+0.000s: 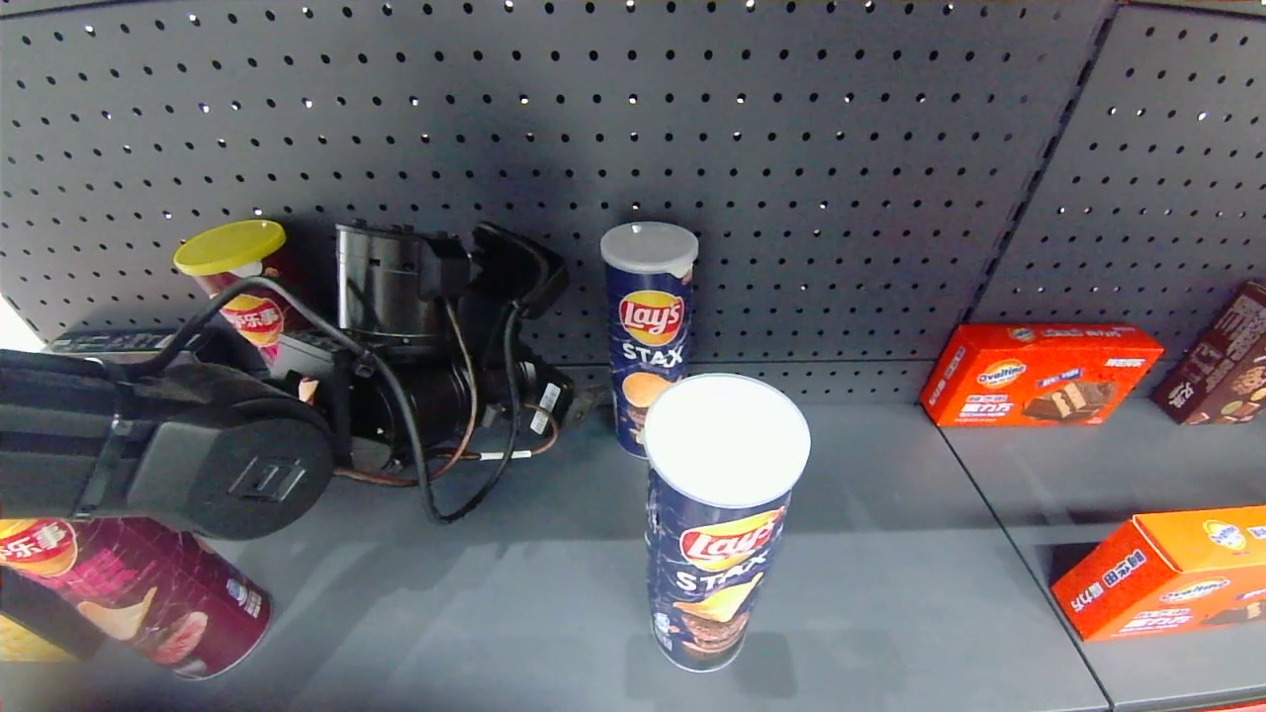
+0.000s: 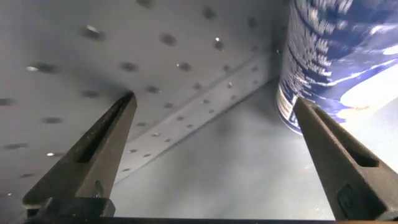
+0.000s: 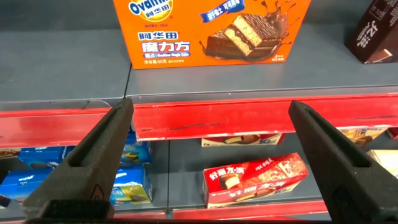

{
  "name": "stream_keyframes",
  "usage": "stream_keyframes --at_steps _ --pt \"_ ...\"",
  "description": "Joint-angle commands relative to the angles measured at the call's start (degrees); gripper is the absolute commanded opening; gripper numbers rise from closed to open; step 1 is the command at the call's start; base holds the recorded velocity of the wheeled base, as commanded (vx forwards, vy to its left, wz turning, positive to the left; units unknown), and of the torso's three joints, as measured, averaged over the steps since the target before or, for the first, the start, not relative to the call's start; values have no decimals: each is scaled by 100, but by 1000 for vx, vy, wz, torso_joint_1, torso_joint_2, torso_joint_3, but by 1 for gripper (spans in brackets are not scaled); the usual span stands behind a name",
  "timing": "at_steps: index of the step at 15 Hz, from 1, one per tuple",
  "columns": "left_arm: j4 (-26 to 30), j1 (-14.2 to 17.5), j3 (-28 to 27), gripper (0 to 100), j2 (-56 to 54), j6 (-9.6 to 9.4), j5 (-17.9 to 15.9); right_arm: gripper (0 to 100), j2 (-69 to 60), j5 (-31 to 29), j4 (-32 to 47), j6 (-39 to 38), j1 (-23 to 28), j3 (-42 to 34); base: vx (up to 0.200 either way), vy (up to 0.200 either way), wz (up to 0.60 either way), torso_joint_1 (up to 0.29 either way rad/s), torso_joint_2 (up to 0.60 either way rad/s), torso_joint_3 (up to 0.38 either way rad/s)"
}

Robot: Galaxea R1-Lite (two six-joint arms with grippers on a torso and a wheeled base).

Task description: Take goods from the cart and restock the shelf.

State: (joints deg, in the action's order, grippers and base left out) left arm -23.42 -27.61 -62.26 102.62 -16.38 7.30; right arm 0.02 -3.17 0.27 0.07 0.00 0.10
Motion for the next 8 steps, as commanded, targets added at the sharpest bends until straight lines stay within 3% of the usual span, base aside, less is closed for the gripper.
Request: stream_keyframes --at_steps 1,4,8 --pt "30 -16 276 100 -585 -14 -1 100 -2 1 0 1 0 -1 0 0 0 0 0 0" --pt "39 -148 1277 100 -1526 56 -62 100 -2 1 0 1 0 -1 0 0 0 0 0 0" --pt "-31 -719 2007 100 -2510 487 -71 100 -2 1 0 1 0 -1 0 0 0 0 0 0"
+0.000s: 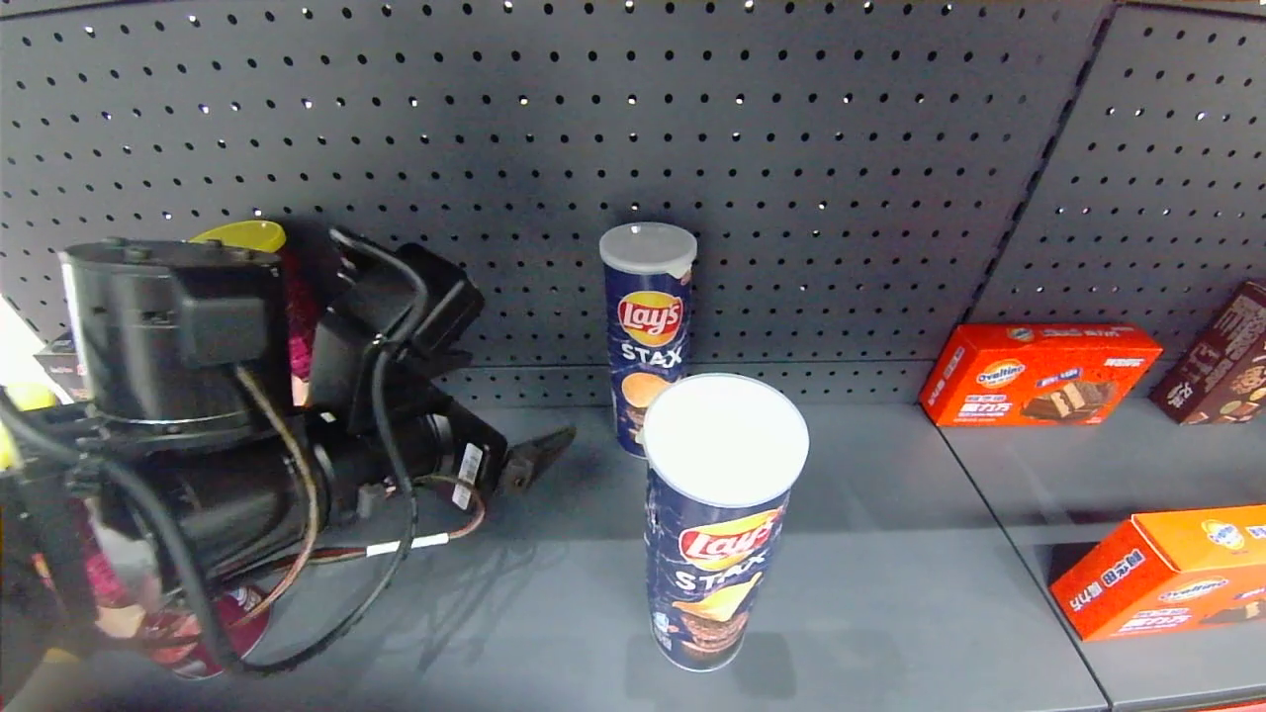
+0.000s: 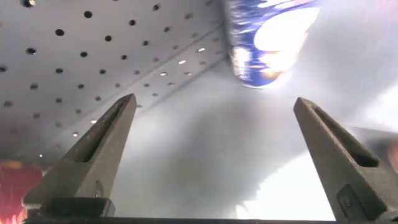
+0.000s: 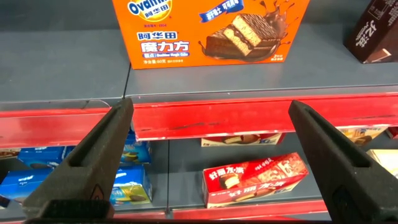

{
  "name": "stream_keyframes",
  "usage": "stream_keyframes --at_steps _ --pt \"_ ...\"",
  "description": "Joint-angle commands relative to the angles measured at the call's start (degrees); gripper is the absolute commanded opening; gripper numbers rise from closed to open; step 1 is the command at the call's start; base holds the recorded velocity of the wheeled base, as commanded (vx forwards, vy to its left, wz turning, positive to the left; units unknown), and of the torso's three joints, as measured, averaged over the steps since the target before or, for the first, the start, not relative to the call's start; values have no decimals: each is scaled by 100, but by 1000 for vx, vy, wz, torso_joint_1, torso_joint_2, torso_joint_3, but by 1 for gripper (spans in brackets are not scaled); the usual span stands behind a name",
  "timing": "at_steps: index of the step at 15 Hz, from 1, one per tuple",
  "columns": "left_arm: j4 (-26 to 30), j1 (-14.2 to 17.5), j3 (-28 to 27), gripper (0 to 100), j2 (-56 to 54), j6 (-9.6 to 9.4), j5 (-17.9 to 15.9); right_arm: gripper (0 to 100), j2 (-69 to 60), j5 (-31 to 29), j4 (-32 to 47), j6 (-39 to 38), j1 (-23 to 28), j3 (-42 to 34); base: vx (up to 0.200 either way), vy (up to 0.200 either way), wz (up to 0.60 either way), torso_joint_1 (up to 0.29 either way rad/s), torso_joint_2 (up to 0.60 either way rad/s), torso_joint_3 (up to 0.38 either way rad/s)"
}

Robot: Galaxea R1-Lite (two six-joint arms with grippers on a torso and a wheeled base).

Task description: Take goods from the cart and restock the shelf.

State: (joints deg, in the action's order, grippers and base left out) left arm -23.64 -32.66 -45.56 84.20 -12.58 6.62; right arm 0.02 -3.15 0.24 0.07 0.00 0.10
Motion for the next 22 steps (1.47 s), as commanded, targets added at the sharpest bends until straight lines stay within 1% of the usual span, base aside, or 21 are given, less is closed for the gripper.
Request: stream_keyframes --at_steps 1,3,5,6,7,8,9,10,12,13,14,15,16,17,18,19,20,21,22 --pt "-9 -373 495 100 -897 115 -20 100 -2 -2 2 1 0 -1 0 0 0 0 0 0" --pt "-9 -540 750 100 -1213 98 -222 100 -2 -2 2 1 0 -1 0 0 0 0 0 0" --pt "-9 -856 1216 100 -1749 89 -513 100 -2 -2 2 1 0 -1 0 0 0 0 0 0" --pt "8 -1102 1655 100 -2259 54 -750 100 -2 -2 2 1 0 -1 0 0 0 0 0 0" --pt "17 -1375 2051 100 -2672 72 -820 100 -2 -2 2 1 0 -1 0 0 0 0 0 0" --pt "35 -1638 2385 100 -3041 98 -794 100 -2 -2 2 1 0 -1 0 0 0 0 0 0" --pt "35 -1665 2437 100 -3094 98 -794 100 -2 -2 2 1 0 -1 0 0 0 0 0 0" --pt "70 -1726 2938 100 -3692 107 -794 100 -2 -2 2 1 0 -1 0 0 0 0 0 0" --pt "70 -1718 3097 100 -3788 133 -803 100 -2 -2 2 1 0 -1 0 0 0 0 0 0" --pt "166 -1577 3255 100 -4087 256 -820 100 -2 -2 2 1 0 -1 0 0 0 0 0 0" --pt "298 -1146 3554 100 -4553 265 -847 100 -2 -2 2 1 0 -1 0 0 0 0 0 0" --pt "298 -707 3914 100 -4948 265 -943 100 -2 -2 2 1 0 -1 0 0 0 0 0 0" --pt "290 -417 4230 100 -5335 265 -1022 100 -2 -2 2 1 0 -1 0 0 0 0 0 0" --pt "386 -4 4556 100 -5801 265 -1049 100 -2 -2 2 1 0 -1 0 0 0 0 0 0" --pt "676 445 4556 100 -6144 291 -1040 100 -2 -2 2 1 0 -1 0 0 0 0 0 0" --pt "1160 1051 4556 100 -6460 309 -1040 100 -2 -2 2 1 0 -1 0 0 0 0 0 0" --pt "1406 1429 4556 100 -6662 309 -1031 100 -2 -2 2 1 0 -1 0 0 0 0 0 0" --pt "1792 1930 4556 100 -6996 309 -1040 100 -2 -2 2 1 0 -1 0 0 0 0 0 0" --pt "2285 2659 4547 100 -7682 362 -1040 100 -2 -2 2 1 0 -1 0 0 0 0 0 0"
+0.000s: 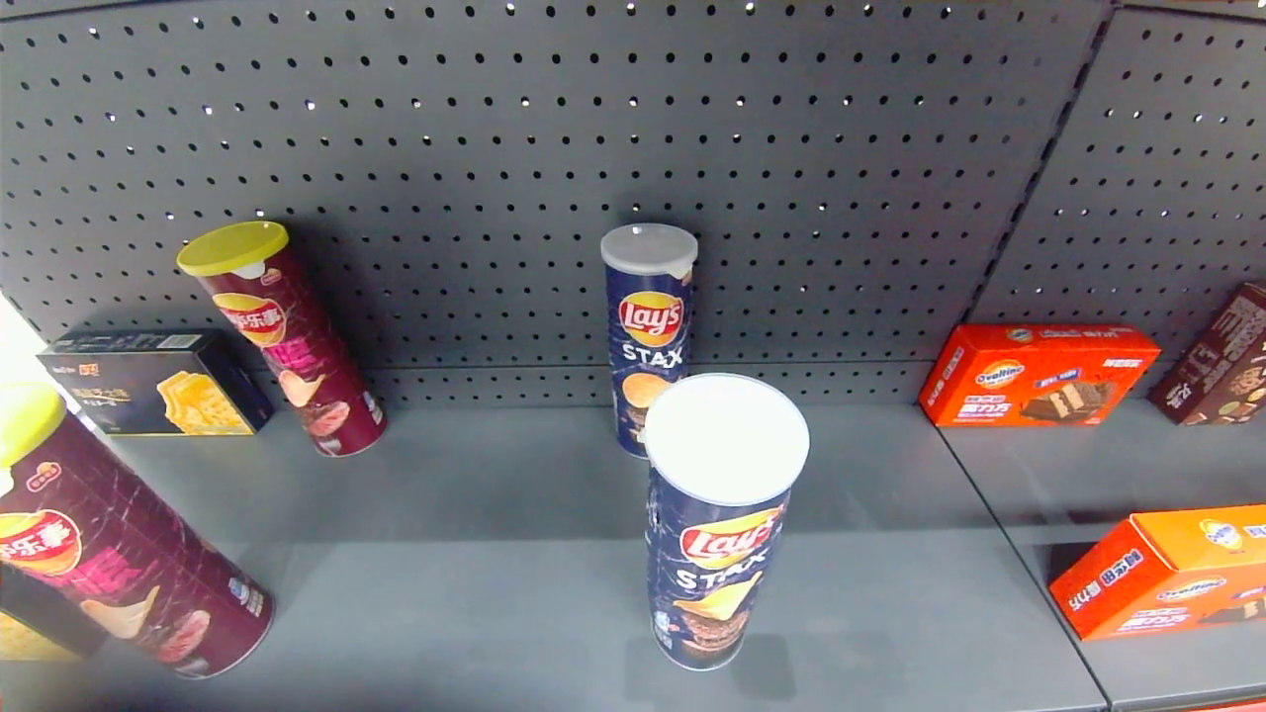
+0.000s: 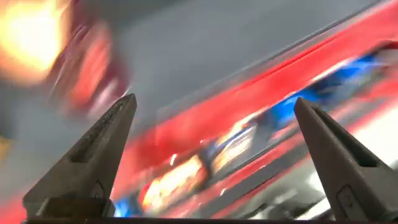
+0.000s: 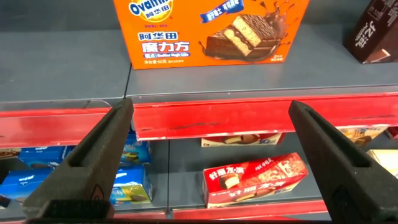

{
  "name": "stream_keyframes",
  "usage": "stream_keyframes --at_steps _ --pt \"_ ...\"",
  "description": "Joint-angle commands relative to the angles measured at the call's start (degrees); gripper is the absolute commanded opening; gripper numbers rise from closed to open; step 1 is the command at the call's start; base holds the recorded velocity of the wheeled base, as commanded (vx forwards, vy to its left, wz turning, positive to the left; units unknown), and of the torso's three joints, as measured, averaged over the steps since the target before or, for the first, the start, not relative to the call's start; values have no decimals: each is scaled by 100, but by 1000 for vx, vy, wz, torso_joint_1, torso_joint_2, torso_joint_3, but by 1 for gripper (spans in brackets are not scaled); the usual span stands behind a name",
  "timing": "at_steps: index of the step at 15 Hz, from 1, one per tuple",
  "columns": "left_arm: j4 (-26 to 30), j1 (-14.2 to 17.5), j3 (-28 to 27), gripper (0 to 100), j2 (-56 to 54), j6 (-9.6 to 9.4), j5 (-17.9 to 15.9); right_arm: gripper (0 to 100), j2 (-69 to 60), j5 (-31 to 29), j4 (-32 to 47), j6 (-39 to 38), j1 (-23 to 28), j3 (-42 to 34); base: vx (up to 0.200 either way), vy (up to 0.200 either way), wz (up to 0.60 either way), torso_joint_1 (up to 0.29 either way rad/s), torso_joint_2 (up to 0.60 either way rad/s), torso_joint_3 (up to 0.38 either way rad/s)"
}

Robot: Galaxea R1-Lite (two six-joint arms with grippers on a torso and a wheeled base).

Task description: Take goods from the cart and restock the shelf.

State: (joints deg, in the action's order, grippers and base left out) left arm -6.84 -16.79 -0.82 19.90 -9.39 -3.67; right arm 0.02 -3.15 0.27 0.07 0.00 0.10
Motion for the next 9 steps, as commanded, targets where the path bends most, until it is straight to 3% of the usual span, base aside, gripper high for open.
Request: stream_keyframes --at_steps 1,2,3,7,9 --pt "640 1371 82 100 -1471 104 -11 100 -2 -2 0 1 0 -1 0 0 0 0 0 0" --pt "684 1758 82 100 -1787 148 7 100 -2 -2 0 1 0 -1 0 0 0 0 0 0" --pt "693 1714 82 100 -1990 288 -2 100 -2 -2 0 1 0 -1 0 0 0 0 0 0" --pt "693 1705 82 100 -1990 315 -20 100 -2 -2 0 1 0 -1 0 0 0 0 0 0" --pt "701 1705 82 100 -1990 455 -20 100 -2 -2 0 1 0 -1 0 0 0 0 0 0"
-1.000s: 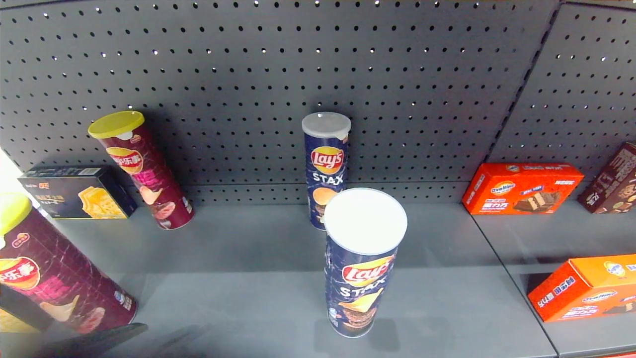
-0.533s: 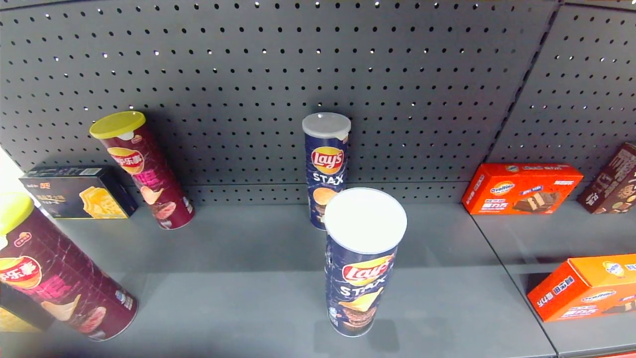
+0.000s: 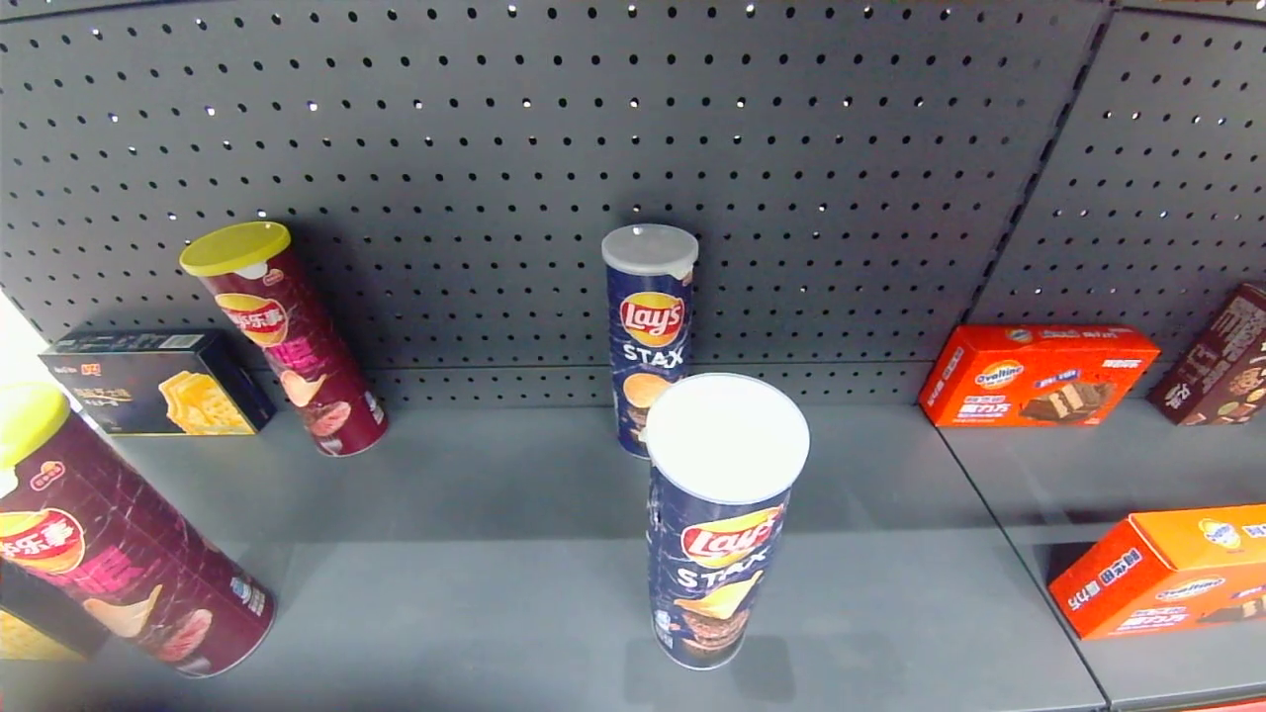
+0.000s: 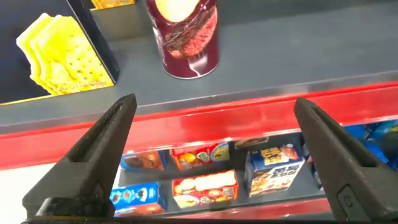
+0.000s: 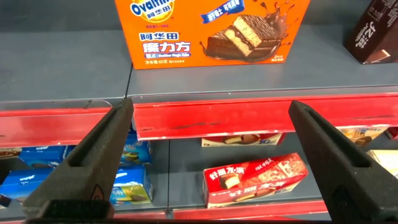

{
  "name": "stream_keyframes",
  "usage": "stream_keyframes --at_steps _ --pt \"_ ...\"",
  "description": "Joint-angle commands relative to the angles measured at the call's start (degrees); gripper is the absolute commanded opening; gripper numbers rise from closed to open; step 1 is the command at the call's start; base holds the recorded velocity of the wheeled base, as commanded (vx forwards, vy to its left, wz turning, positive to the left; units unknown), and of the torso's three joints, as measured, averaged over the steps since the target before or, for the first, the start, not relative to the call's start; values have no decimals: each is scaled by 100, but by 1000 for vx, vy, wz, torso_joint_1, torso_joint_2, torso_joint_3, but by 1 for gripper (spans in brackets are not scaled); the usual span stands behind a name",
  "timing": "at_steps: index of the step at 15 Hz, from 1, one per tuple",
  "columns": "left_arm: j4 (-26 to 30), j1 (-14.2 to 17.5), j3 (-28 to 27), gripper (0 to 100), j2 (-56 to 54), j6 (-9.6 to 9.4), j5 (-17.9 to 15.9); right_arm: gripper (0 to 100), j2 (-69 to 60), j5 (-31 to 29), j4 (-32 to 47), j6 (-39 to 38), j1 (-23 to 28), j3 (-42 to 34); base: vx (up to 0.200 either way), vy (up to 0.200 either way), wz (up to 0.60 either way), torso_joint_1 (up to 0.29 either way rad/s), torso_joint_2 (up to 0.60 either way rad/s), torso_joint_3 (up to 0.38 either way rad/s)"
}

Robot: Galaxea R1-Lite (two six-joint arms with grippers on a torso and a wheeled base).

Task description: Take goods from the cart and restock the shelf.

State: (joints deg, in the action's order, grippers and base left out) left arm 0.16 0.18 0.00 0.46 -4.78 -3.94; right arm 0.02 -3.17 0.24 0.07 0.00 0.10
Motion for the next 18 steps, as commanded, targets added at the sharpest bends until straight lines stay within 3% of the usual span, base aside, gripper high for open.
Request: stream_keyframes --at_steps 1,3,4,18 --pt "2 8 0 100 -46 30 -11 100 -2 1 2 1 0 -1 0 0 0 0 0 0" --pt "2 8 0 100 -38 258 33 100 -2 1 2 1 0 -1 0 0 0 0 0 0" --pt "2 -1 0 100 -38 276 42 100 -2 1 2 1 0 -1 0 0 0 0 0 0" --pt "-7 -1 0 100 -38 267 42 100 -2 9 2 19 0 -1 -14 0 0 0 1 0"
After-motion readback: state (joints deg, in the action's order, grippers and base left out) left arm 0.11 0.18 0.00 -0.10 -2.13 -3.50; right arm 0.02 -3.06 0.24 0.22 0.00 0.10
